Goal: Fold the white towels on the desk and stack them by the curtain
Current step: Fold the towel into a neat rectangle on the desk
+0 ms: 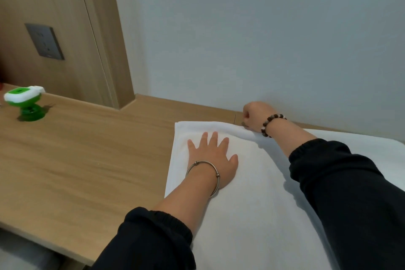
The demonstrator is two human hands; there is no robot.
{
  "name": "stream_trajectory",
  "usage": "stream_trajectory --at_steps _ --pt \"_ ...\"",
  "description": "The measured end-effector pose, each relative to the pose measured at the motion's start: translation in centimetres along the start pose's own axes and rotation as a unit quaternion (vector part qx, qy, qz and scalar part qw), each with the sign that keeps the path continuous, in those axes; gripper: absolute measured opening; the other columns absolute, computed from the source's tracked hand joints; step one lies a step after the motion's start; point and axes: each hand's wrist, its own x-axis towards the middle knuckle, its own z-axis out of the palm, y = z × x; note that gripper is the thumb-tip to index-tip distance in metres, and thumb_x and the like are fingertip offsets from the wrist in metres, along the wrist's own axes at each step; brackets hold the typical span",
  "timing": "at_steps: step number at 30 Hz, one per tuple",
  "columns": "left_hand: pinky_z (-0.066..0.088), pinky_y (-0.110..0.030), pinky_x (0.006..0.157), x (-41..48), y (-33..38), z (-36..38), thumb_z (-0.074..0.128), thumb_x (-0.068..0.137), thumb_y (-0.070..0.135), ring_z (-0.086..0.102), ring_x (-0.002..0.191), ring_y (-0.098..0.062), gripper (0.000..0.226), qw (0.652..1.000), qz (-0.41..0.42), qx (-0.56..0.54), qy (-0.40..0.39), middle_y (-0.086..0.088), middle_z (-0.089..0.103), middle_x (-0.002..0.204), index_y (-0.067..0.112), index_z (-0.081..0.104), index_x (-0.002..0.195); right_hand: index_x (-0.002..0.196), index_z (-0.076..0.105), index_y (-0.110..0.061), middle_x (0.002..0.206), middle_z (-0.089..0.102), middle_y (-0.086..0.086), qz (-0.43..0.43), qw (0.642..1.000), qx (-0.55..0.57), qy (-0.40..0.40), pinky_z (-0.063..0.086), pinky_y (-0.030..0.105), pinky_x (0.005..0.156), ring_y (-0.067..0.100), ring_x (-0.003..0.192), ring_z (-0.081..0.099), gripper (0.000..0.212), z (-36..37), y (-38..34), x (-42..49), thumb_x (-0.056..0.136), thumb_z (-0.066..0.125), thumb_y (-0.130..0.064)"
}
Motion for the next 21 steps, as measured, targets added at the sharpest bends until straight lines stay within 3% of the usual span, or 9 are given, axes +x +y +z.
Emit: stream_trajectory --at_steps 2,4,7,10,16,21 --pt "-0.004 -0.058 0.113 0.0 0.1 0.0 0.016 0.094 0.054 -0.009 0.146 -0.023 0.062 1.0 0.0 0.0 -0.001 0.002 -0.004 0.16 0.031 0.008 0.151 0.081 0.063 -0.011 0.081 0.061 0.002 0.004 0.996 0.091 -0.009 0.041 0.027 0.063 0.021 0.076 0.056 0.02 -0.4 0.2 -0.2 0.092 0.055 -0.025" --pt "-0.004 -0.058 0.113 -0.1 0.1 -0.1 0.016 0.094 0.054 -0.009 0.146 -0.023 0.062 1.0 0.0 0.003 -0.001 0.001 -0.004 0.16 0.031 0.008 0.151 0.068 0.059 -0.017 0.069 0.056 -0.003 -0.011 0.988 0.126 -0.092 0.037 0.026 0.057 0.018 0.068 0.053 0.033 -1.2 0.1 -0.5 0.093 0.055 -0.038" --pt "-0.004 -0.057 0.113 -0.2 0.1 -0.2 0.017 0.094 0.054 -0.008 0.146 -0.022 0.062 1.0 -0.001 -0.001 0.0 0.002 -0.003 0.16 0.03 0.009 0.151 0.079 0.064 -0.024 0.078 0.056 -0.017 -0.022 0.978 0.133 -0.16 0.038 0.023 0.064 0.005 0.075 0.053 0.022 -1.5 0.1 -1.0 0.089 0.061 -0.044" --pt "-0.003 -0.058 0.113 -0.2 0.1 -0.3 0.017 0.094 0.054 -0.007 0.146 -0.022 0.062 1.0 -0.002 -0.002 0.001 0.002 -0.002 0.16 0.03 0.01 0.151 0.087 0.068 -0.019 0.081 0.06 -0.013 -0.038 0.978 0.155 -0.136 0.042 0.022 0.07 0.009 0.08 0.057 0.014 -0.8 -0.1 -0.8 0.087 0.066 -0.033" --pt "-0.003 -0.058 0.113 -0.2 0.1 -0.3 0.017 0.094 0.054 -0.007 0.147 -0.022 0.062 1.0 0.0 -0.005 0.0 0.003 -0.002 0.16 0.03 0.01 0.151 0.072 0.059 -0.02 0.072 0.057 -0.008 -0.057 0.983 0.153 -0.08 0.037 0.02 0.056 0.01 0.068 0.053 0.017 0.6 -0.5 -1.0 0.088 0.064 -0.02" --pt "-0.005 -0.057 0.113 -0.3 0.0 -0.2 0.017 0.095 0.054 -0.009 0.146 -0.021 0.061 1.0 0.006 -0.008 0.0 0.002 -0.004 0.16 0.031 0.009 0.151 0.088 0.048 -0.015 0.08 0.052 -0.001 -0.086 0.996 -0.002 -0.021 0.034 0.029 0.061 0.021 0.074 0.05 0.007 1.4 -0.9 -0.2 0.094 0.046 -0.015"
